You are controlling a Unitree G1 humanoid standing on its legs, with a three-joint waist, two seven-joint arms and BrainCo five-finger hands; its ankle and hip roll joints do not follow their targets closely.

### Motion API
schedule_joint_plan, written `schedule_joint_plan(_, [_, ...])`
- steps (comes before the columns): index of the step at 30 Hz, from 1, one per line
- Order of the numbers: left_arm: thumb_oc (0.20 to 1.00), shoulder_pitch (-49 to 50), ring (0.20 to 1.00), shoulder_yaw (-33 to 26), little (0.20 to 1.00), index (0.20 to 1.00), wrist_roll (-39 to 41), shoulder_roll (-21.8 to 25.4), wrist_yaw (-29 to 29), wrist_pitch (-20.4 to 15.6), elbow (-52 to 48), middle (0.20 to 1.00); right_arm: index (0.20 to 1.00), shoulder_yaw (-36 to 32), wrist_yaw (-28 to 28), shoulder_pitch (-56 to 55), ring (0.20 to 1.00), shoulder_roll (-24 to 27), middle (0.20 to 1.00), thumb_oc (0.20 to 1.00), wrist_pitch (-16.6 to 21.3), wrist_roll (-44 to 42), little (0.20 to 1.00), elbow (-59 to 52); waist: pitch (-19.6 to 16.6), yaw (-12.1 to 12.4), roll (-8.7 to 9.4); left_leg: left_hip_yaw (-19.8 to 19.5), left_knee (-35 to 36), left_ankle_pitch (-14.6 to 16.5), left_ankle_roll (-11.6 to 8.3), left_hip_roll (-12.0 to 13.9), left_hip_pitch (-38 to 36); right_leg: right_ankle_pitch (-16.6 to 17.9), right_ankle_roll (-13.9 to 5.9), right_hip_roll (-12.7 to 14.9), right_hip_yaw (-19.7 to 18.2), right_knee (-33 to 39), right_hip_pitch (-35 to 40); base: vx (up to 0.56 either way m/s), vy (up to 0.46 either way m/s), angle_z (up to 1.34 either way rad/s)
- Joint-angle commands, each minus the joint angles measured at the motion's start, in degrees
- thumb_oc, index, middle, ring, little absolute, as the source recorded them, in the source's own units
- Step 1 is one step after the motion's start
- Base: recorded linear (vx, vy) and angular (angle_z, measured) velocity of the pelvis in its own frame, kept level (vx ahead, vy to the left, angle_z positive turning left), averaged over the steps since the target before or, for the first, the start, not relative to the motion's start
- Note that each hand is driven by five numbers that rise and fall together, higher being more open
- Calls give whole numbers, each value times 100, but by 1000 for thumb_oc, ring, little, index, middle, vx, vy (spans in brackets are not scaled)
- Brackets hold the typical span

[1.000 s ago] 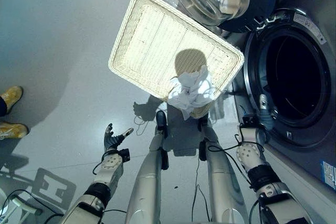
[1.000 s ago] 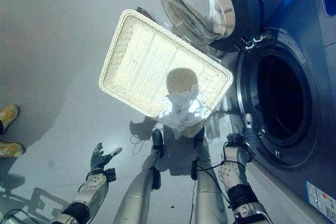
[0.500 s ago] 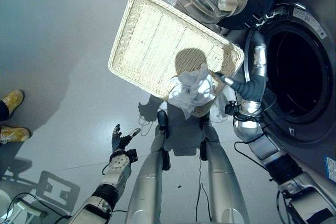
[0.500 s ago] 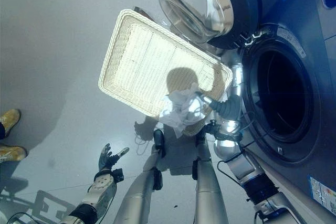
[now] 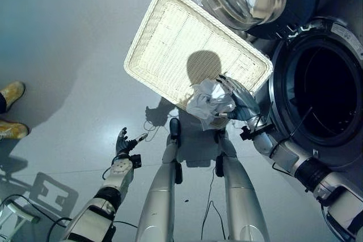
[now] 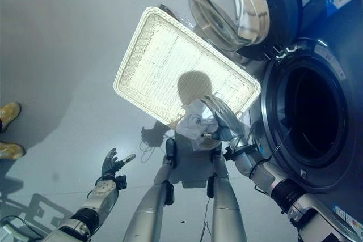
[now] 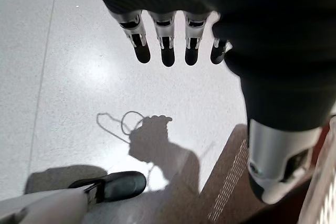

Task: Put the clothes into the washing machine.

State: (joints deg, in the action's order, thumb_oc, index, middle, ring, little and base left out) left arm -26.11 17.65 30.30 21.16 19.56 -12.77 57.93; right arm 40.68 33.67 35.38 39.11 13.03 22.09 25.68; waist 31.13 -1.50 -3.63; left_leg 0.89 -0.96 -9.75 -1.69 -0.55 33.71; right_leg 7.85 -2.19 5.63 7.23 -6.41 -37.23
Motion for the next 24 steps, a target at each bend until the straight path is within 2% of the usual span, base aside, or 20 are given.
schedule_joint_plan(1, [1000,-49,1000,110,1000,1000,157,141,-45,141,150,1000,1000,97,-175,200,1000,-29,1000,1000,-679,48,1000,134,-133,73,-90,263,-160,366,37,-507,88,-356,-438,-152,13,-218,-27,-11,-57,10])
schedule_joint_plan(2, [1000,-119,1000,154,1000,1000,147,142,-40,168,177,1000,1000,170,-267,340,1000,-98,1000,1000,-968,163,1000,435,-133,112,-89,234,-179,370,24,-511,120,-363,-445,-138,49,-229,-49,-5,-63,9])
schedule_joint_plan(4, [1000,-173,1000,185,1000,1000,144,156,-64,194,205,1000,1000,241,-425,475,1000,-161,1000,1000,-1249,118,1000,682,-133,161,-99,231,-158,352,21,-500,136,-351,-444,-121,99,-220,-53,5,-58,13])
schedule_joint_plan(5, [1000,-238,1000,247,1000,1000,131,149,-52,253,195,1000,1000,330,-726,673,1000,-306,1000,1000,-1683,261,1000,1196,-133,235,-110,195,-167,348,13,-503,157,-352,-444,-105,144,-217,-57,11,-66,17])
schedule_joint_plan(8, [1000,-369,1000,319,1000,1000,84,143,-36,357,173,1000,1000,412,-989,911,1000,-498,1000,1000,-2009,341,1000,1827,-133,324,-132,159,-158,322,19,-504,204,-342,-431,-92,219,-226,-91,7,-61,11])
schedule_joint_plan(9, [1000,-369,1000,319,1000,1000,84,143,-36,357,173,1000,1000,412,-989,911,1000,-498,1000,1000,-2009,341,1000,1827,-133,324,-132,159,-158,322,19,-504,204,-342,-431,-92,219,-226,-91,11,-70,16])
schedule_joint_plan(10, [1000,-471,1000,397,1000,1000,18,125,-63,405,157,1000,1000,455,-1398,1178,1000,-713,1000,1000,-2364,419,1000,2596,-133,428,-178,123,-150,279,16,-504,273,-326,-417,-67,303,-231,-130,12,-78,16])
schedule_joint_plan(12, [1000,-532,1000,466,1000,1000,-16,103,-80,418,140,1000,1000,466,-1907,1366,1000,-883,1000,1000,-2743,694,1000,3079,-133,498,-214,88,-137,248,11,-508,318,-315,-401,-63,346,-225,-161,12,-75,15])
schedule_joint_plan(15, [1000,-572,1000,524,1000,1000,-80,58,-61,472,31,1000,1000,531,-2320,1498,1000,-1014,1000,1000,-2964,662,1000,3488,-133,576,-252,50,-97,202,11,-506,356,-290,-392,-39,417,-199,-177,13,-55,11])
schedule_joint_plan(18, [1000,-609,1000,604,1000,1000,-100,-21,-43,489,-92,1000,1000,474,-2771,1609,1000,-1153,1000,1000,-3175,1050,1000,3779,-133,636,-327,12,-87,169,14,-515,404,-272,-375,-15,453,-199,-219,22,-28,12])
schedule_joint_plan(22, [1000,-614,1000,655,1000,1000,-137,-100,65,569,-257,1000,1000,464,-3392,1597,1000,-1247,1000,1000,-3122,1182,1000,3894,-133,663,-357,-18,-88,139,9,-512,448,-267,-358,-12,465,-216,-264,20,-17,8])
schedule_joint_plan(23, [1000,-614,1000,655,1000,1000,-137,-100,65,569,-257,1000,1000,464,-3392,1597,1000,-1247,1000,1000,-3122,1182,1000,3894,-133,663,-357,-18,-88,139,9,-512,448,-267,-358,-12,465,-216,-264,27,-25,4])
schedule_joint_plan(24, [1000,-633,1000,673,1000,1000,-161,-106,105,669,-346,1000,790,413,-3692,1538,790,-1307,790,790,-3016,1118,790,3908,-133,663,-362,-35,-118,124,7,-518,486,-284,-332,-25,453,-255,-302,25,-23,4])
